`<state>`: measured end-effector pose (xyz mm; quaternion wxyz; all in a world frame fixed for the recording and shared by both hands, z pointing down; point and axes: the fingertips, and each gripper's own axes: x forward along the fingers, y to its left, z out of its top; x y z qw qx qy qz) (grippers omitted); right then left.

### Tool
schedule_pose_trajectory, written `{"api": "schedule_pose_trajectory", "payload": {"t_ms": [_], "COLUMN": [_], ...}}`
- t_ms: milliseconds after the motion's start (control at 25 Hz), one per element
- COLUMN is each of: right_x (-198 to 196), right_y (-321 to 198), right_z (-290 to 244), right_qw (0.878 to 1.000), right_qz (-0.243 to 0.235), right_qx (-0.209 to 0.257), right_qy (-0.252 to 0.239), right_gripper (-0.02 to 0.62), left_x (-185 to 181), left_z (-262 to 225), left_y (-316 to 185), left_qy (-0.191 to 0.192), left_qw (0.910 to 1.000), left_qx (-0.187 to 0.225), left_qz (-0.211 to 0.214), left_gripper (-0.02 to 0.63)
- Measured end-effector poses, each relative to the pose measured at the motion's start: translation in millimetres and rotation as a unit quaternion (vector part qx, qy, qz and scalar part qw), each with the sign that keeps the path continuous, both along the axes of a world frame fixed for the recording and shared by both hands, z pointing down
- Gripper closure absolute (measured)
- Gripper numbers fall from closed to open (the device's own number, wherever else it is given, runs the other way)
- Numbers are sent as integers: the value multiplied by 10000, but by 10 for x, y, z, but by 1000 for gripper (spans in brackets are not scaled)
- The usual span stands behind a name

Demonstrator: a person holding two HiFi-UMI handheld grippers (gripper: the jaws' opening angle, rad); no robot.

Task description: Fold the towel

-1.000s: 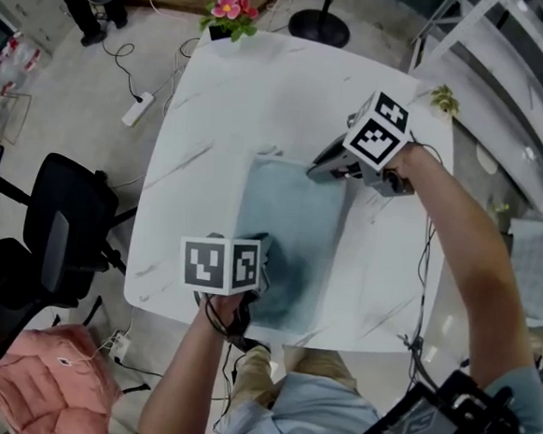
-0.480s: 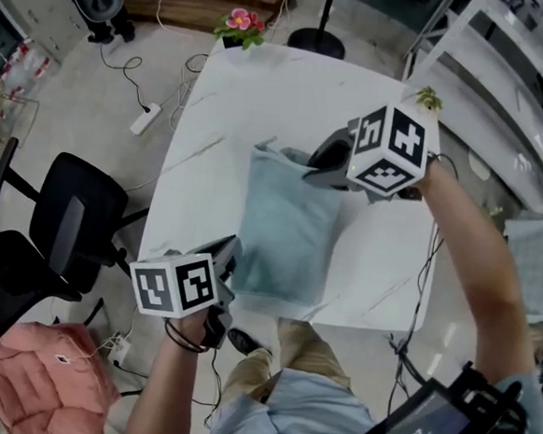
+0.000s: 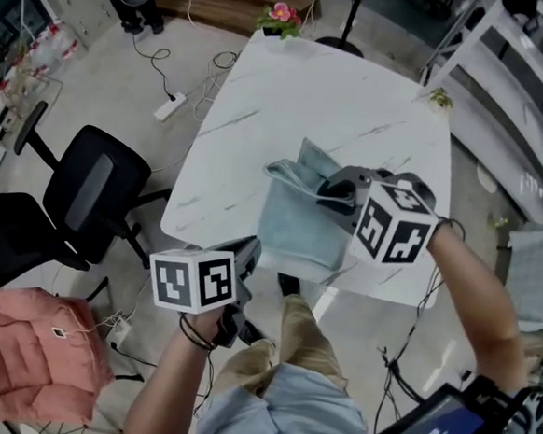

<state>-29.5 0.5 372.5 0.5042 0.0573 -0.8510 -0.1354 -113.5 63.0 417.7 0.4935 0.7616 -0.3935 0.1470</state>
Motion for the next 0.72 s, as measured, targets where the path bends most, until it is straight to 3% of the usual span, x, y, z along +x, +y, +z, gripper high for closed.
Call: {"api": "schedule_pose_trajectory", "payload": {"t_ms": [280, 440, 640, 720], "right_x": [-58, -8, 41, 93], "right_y": [525, 637, 610, 665], "right_z": [721, 1093, 1071, 968], "right_qw": [9890, 9868, 9912, 9930], "right_qz": [-396, -421, -34, -19], "right_qx": [1281, 1414, 1322, 1153], "right_qy": [628, 671, -106, -262], "right_gripper": [545, 537, 523, 471], "left_x": [-34, -14, 51, 136], "left_z": [117, 246, 362, 328], "left_y": [334, 457, 410, 320], "left_qy": [-92, -178, -187, -151], "left_qw": [9999, 9995, 9995, 9996], "left_qx": [-86, -223, -199, -123], "left_qz": [87, 168, 156, 181], "left_gripper": [597, 597, 597, 597]}}
